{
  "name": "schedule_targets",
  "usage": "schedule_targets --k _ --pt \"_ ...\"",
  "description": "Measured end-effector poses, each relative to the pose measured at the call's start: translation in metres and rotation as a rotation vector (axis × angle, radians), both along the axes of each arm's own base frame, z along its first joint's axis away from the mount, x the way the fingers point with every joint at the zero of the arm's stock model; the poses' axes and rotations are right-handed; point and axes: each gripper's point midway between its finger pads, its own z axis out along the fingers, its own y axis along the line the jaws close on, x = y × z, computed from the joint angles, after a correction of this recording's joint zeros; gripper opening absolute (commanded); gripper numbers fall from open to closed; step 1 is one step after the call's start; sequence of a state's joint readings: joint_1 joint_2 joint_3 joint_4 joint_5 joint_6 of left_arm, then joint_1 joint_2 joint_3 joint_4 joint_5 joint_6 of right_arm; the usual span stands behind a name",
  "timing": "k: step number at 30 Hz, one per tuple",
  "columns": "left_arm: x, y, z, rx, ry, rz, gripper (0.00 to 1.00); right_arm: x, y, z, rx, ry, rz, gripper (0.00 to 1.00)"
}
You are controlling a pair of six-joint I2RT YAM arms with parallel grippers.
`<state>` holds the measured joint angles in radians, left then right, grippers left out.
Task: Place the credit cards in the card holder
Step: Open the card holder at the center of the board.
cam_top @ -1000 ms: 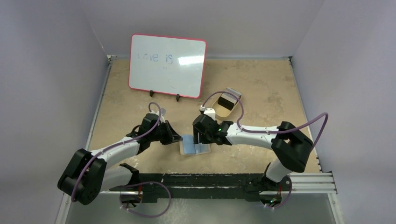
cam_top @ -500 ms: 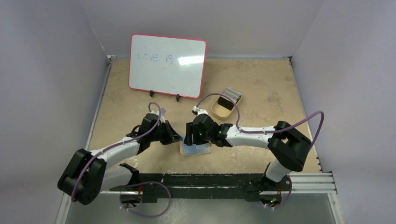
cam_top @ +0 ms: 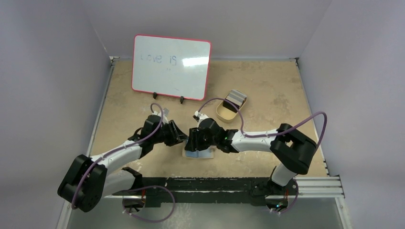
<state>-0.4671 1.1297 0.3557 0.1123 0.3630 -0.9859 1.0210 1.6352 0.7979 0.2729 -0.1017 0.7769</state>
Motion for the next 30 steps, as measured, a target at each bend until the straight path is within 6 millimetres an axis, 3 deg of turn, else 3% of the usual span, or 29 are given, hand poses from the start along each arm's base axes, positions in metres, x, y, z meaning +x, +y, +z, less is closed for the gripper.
schedule_targets --k 11,17,21,26,30 --pt "0.0 0.002 -0.013 0.027 0.033 0.007 0.29 0.0 -0.001 -0.001 -0.005 -0.003 -0.003 0.46" --pt "-0.001 0.002 -0.02 0.051 0.044 0.006 0.13 0.002 -0.008 0.001 -0.03 -0.018 -0.016 0.48" --pt "-0.003 0.004 -0.023 0.068 0.045 0.002 0.07 0.008 -0.021 0.014 -0.06 -0.067 -0.047 0.5" --pt "-0.003 0.004 -0.024 0.075 0.039 -0.005 0.0 0.036 -0.044 0.045 -0.104 -0.213 -0.088 0.51" --pt "-0.003 0.004 -0.024 0.074 0.037 -0.01 0.0 0.097 -0.076 0.082 -0.154 -0.349 -0.168 0.56"
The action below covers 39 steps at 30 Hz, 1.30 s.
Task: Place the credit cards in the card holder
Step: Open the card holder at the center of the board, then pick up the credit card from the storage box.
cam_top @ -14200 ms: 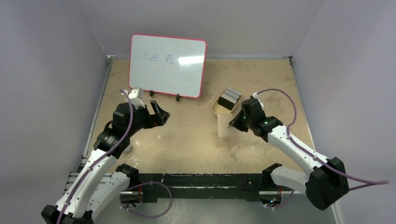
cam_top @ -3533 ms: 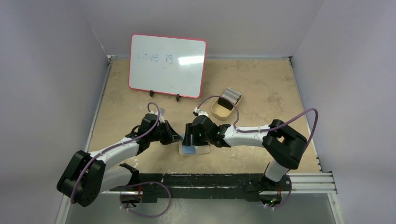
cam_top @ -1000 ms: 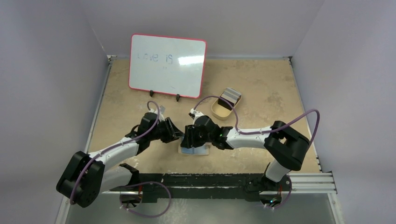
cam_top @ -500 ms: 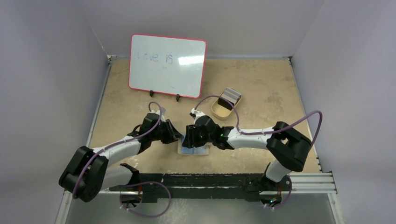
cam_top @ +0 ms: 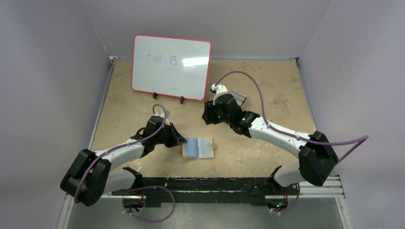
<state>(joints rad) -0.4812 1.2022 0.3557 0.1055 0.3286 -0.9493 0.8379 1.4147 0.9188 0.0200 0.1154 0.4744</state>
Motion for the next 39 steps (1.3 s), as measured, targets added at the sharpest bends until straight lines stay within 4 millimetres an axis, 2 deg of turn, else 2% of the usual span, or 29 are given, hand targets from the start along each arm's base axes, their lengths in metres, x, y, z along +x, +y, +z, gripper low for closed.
schedule_targets --k 4,7,11,14,19,23,33,39 --pt "-0.001 -0.002 0.002 -0.01 -0.001 -0.009 0.0 0.052 -0.035 0.022 -0.128 -0.117 -0.075 0.61" --pt "-0.001 -0.003 0.008 -0.025 -0.015 -0.016 0.0 0.076 -0.051 0.027 -0.241 -0.181 -0.083 0.62" --pt "-0.002 -0.006 0.015 -0.043 -0.035 -0.028 0.0 0.101 -0.072 0.015 -0.386 -0.203 -0.085 0.62" --pt "-0.003 -0.007 0.017 -0.049 -0.036 -0.032 0.0 0.118 -0.093 -0.006 -0.519 -0.184 -0.084 0.65" --pt "-0.004 -0.008 0.018 -0.059 -0.031 -0.036 0.0 0.128 -0.126 -0.04 -0.675 -0.122 -0.071 0.67" --pt "-0.005 -0.009 0.018 -0.066 -0.031 -0.042 0.0 0.133 -0.142 -0.05 -0.736 -0.106 -0.066 0.67" --pt "-0.006 -0.009 0.022 -0.077 -0.041 -0.044 0.0 0.145 -0.155 -0.07 -0.857 -0.098 -0.059 0.64" --pt "-0.006 -0.009 0.021 -0.076 -0.041 -0.044 0.0 0.156 -0.158 -0.071 -0.912 -0.108 -0.099 0.54"
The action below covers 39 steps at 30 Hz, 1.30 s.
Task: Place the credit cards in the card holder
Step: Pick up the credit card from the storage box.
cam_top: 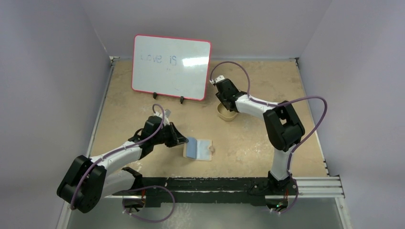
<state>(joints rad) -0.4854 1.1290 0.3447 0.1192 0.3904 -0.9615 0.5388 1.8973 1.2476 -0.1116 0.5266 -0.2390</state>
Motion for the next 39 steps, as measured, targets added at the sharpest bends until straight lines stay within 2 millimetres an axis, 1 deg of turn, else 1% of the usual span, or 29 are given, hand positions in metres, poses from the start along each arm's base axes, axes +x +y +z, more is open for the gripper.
schedule_targets --k 4,10,17,20,34,39 --pt "0.0 0.0 0.0 0.0 0.0 0.0 0.0 0.003 -0.003 0.005 -0.016 -0.014 -0.017 0.5" --pt "0.0 0.0 0.0 0.001 0.001 0.0 0.0 0.005 -0.003 0.01 -0.017 -0.026 -0.03 0.5" --pt "-0.002 0.001 -0.003 0.005 0.008 0.001 0.0 0.003 -0.002 0.008 -0.002 -0.021 -0.04 0.39" --pt "-0.002 0.001 -0.003 0.005 0.008 0.001 0.0 0.003 -0.002 0.008 0.001 -0.02 -0.041 0.36" --pt "-0.002 0.001 -0.004 0.006 0.009 0.0 0.0 0.003 -0.002 0.013 -0.002 -0.011 -0.043 0.35" --pt "-0.002 0.001 -0.004 0.006 0.01 0.001 0.0 0.003 -0.002 0.013 -0.001 -0.01 -0.044 0.37"
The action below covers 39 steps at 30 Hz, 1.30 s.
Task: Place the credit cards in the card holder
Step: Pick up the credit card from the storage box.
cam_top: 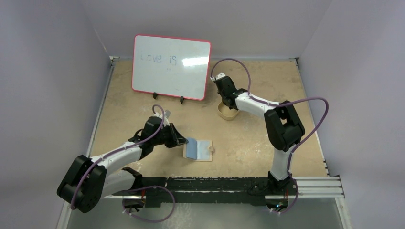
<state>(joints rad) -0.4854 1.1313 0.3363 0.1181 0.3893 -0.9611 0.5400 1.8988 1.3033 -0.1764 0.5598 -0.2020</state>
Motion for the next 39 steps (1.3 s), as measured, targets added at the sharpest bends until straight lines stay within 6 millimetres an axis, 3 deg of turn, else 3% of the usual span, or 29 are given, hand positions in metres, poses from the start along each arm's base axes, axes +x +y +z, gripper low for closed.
schedule_targets --k 3,7,13,39 --pt "0.0 0.0 0.0 0.0 0.0 0.0 0.0 0.0 -0.001 0.0 -0.002 0.004 -0.001 0.35" --pt "0.0 0.0 -0.001 0.003 0.004 0.0 0.0 0.0 0.0 0.001 0.003 0.008 0.0 0.19" --pt "0.0 0.0 -0.004 0.006 0.01 0.0 0.0 -0.001 0.002 -0.001 0.013 0.018 0.011 0.13" --pt "0.001 -0.001 -0.005 0.005 0.009 -0.001 0.0 -0.002 0.005 0.012 0.034 0.026 0.0 0.14"
